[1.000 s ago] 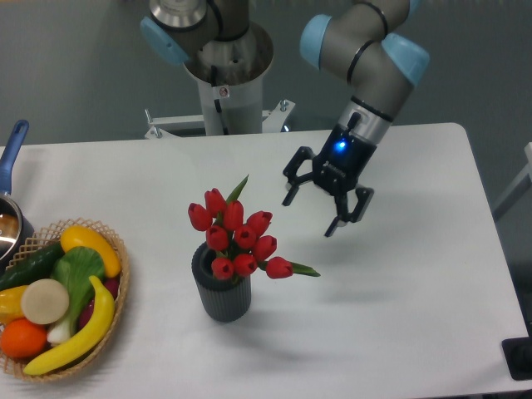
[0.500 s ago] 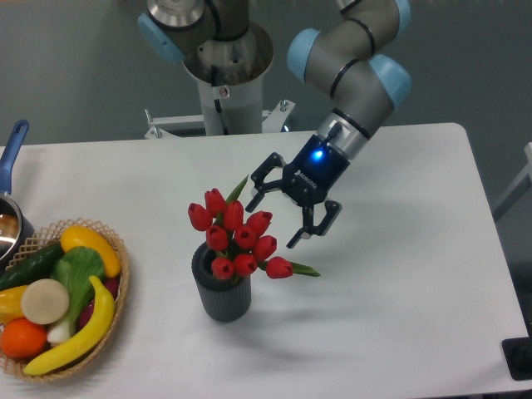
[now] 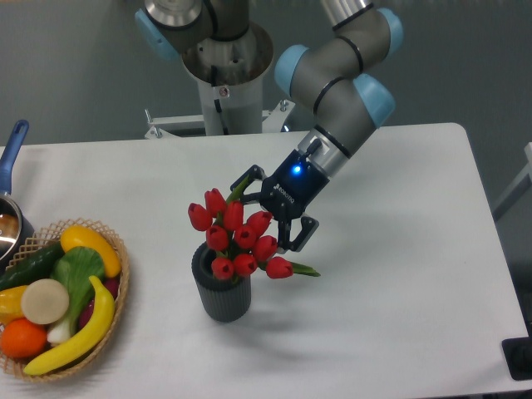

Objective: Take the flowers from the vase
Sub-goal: 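Push the gripper into the tulip bunch and close around the stems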

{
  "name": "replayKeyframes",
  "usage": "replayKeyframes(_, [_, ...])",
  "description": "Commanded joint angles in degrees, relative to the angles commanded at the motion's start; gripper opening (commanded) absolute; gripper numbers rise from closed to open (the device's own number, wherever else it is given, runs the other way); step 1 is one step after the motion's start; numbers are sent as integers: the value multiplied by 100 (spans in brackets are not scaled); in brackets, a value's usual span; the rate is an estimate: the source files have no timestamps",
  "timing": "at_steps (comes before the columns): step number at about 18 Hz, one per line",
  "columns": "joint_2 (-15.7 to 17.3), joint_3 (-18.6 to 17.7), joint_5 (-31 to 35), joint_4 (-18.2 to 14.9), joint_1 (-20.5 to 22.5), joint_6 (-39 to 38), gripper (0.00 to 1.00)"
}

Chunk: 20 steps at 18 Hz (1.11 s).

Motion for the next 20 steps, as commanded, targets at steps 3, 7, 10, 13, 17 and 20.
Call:
replayKeyframes(3, [-71,97,-9,9,-79,-18,100])
replayKeyframes(7, [-80,211,-132,18,-150,-175,100])
replayKeyframes(10, [-167,255,-149,79,-211,-202,100])
replayKeyframes(13, [-194,255,-255,159,-237,-202,80])
replayKeyframes(17, [-185,247,-360,159,-229,-211,56])
replayKeyframes(20, [-185,238,-553,159,-220,-211,48])
